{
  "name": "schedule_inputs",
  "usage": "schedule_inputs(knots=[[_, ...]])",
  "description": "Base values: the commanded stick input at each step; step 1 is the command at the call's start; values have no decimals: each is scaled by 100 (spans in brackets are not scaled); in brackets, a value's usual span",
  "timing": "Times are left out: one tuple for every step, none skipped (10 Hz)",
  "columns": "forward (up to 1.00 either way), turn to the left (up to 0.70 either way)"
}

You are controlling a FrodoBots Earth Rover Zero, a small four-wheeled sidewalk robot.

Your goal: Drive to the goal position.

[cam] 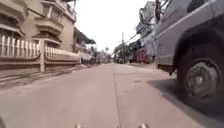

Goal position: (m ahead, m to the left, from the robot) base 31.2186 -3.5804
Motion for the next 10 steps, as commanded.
schedule_inputs(knots=[[85,0],[85,0],[85,0],[85,0],[85,0],[85,0],[85,0],[85,0],[85,0],[85,0]])
